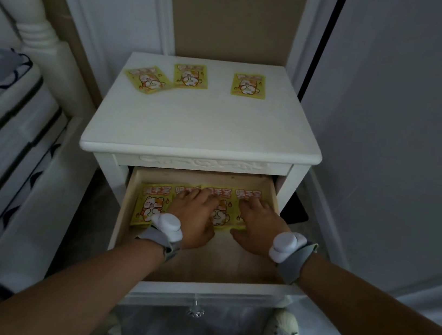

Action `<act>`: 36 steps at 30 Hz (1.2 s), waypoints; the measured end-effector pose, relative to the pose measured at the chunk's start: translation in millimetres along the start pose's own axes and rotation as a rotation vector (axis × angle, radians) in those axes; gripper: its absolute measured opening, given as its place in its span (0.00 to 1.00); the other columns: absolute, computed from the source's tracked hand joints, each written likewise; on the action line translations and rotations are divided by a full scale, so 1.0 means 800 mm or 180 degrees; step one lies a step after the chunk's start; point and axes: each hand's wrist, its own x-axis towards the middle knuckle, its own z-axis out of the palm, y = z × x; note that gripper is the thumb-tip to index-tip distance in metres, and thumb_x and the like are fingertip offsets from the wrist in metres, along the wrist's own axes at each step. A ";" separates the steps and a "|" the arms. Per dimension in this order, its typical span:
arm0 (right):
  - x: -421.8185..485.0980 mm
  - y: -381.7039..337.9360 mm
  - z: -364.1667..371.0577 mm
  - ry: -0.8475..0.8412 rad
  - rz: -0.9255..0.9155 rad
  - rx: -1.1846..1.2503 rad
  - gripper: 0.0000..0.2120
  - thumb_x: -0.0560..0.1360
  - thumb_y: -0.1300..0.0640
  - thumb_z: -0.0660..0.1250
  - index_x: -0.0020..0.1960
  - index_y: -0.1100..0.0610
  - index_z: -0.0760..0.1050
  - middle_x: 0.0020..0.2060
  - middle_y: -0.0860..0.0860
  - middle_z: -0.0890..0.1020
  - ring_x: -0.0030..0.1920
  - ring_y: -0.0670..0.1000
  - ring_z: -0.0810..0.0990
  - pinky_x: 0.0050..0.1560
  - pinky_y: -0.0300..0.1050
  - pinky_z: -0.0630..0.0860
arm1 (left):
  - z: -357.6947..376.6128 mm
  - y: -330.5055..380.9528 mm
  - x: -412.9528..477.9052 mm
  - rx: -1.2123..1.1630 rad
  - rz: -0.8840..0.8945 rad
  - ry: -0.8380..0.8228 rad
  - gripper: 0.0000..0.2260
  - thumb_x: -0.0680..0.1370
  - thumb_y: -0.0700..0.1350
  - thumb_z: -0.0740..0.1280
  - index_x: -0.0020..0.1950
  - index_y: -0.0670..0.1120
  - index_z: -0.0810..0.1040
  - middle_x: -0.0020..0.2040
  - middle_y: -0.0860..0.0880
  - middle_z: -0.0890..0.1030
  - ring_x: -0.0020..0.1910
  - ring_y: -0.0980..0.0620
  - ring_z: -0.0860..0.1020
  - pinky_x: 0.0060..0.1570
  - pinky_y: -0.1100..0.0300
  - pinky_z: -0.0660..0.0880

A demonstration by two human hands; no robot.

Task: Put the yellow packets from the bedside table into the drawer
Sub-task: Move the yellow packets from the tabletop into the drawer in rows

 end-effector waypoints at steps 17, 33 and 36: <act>0.015 -0.064 -0.104 0.1816 -0.0944 0.0206 0.14 0.75 0.51 0.63 0.58 0.55 0.77 0.51 0.51 0.77 0.49 0.54 0.77 0.37 0.47 0.76 | -0.109 -0.024 -0.029 0.0002 -0.0263 0.1287 0.15 0.74 0.57 0.63 0.54 0.51 0.80 0.45 0.52 0.82 0.44 0.48 0.80 0.41 0.56 0.75; 0.142 -0.021 -0.172 0.2140 -0.0284 0.0849 0.18 0.77 0.49 0.66 0.63 0.55 0.73 0.59 0.54 0.76 0.59 0.58 0.75 0.52 0.52 0.77 | -0.164 -0.134 0.057 -0.0361 -0.0909 0.2263 0.15 0.75 0.55 0.65 0.54 0.48 0.81 0.53 0.49 0.81 0.53 0.44 0.77 0.46 0.50 0.75; 0.162 -0.001 -0.175 0.1859 0.0040 0.0893 0.24 0.78 0.48 0.66 0.70 0.58 0.69 0.66 0.56 0.72 0.65 0.60 0.72 0.61 0.53 0.73 | -0.162 -0.151 0.080 -0.0370 -0.1172 0.1923 0.24 0.76 0.60 0.62 0.66 0.46 0.76 0.66 0.47 0.76 0.66 0.43 0.72 0.58 0.47 0.72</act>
